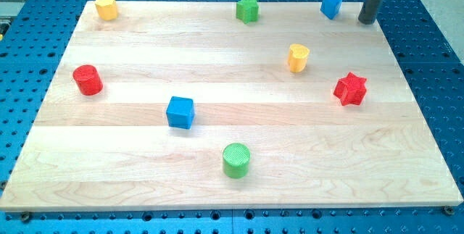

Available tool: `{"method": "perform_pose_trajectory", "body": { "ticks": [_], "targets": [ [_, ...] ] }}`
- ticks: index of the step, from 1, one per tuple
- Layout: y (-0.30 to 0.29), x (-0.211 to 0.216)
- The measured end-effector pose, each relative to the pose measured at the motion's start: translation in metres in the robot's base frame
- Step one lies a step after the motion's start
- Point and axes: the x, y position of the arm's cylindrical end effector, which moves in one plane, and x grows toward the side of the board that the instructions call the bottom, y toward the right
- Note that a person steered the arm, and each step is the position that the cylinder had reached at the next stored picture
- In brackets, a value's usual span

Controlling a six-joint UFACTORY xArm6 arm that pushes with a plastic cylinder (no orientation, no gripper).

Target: Push the hexagon diagonally to the red circle

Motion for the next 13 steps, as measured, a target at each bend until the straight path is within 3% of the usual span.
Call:
{"method": "perform_pose_trajectory", "body": {
  "ticks": [1, 2, 3, 4, 5, 6, 7, 9, 11, 12, 13],
  "targets": [
    [-0.022, 0.035],
    [-0.107, 0.070],
    [-0.150, 0.070],
    [-0.150, 0.071],
    [-0.212, 0.093],
    [-0.362, 0.107],
    [-0.458, 0.121],
    [-0.468, 0.139],
    [-0.580, 0.106],
    [-0.579, 0.083],
    [-0.579, -0.022]
  ]
}}
